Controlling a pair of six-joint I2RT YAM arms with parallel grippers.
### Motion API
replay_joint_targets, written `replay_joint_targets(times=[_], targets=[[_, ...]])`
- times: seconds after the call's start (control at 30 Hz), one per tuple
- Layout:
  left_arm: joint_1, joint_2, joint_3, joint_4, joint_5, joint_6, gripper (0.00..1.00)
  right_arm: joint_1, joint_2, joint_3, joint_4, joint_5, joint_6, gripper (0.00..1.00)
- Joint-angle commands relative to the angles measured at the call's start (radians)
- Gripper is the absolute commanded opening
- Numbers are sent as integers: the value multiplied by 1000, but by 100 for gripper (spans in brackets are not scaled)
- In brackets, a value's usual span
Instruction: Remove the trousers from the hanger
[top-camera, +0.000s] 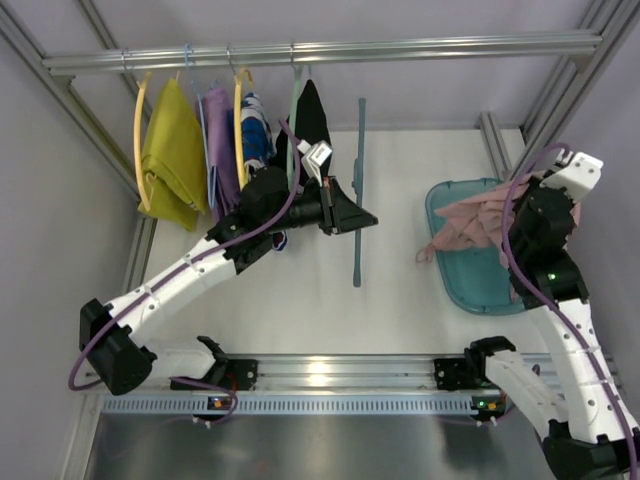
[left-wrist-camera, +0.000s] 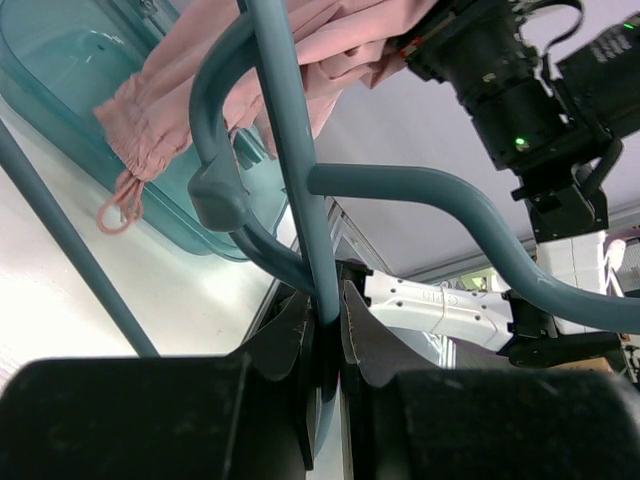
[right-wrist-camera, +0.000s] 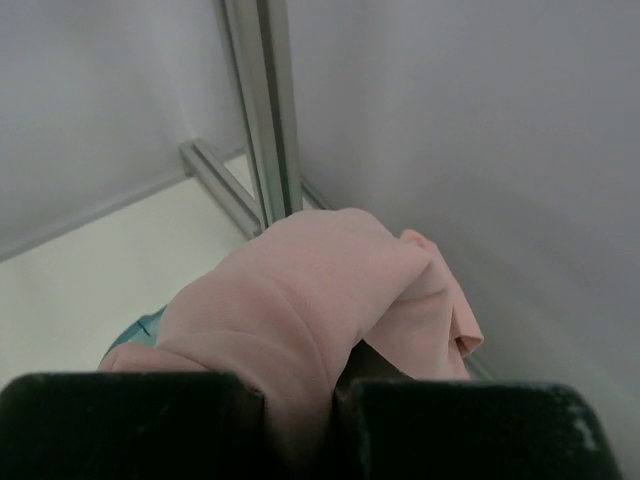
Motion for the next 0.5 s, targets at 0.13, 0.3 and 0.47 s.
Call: replay_joint_targets(times=[0.13,0.3,0.47], targets=[[3,-11,60,62,17,13,0,-88,116,30,-164,-1,302,0],[3,-6,71,62,26,21,0,-132,221,-27,-123,-93,361,0],[3,8,80,62,40,30,0,-198,342,-91,-48,-299,384,2]])
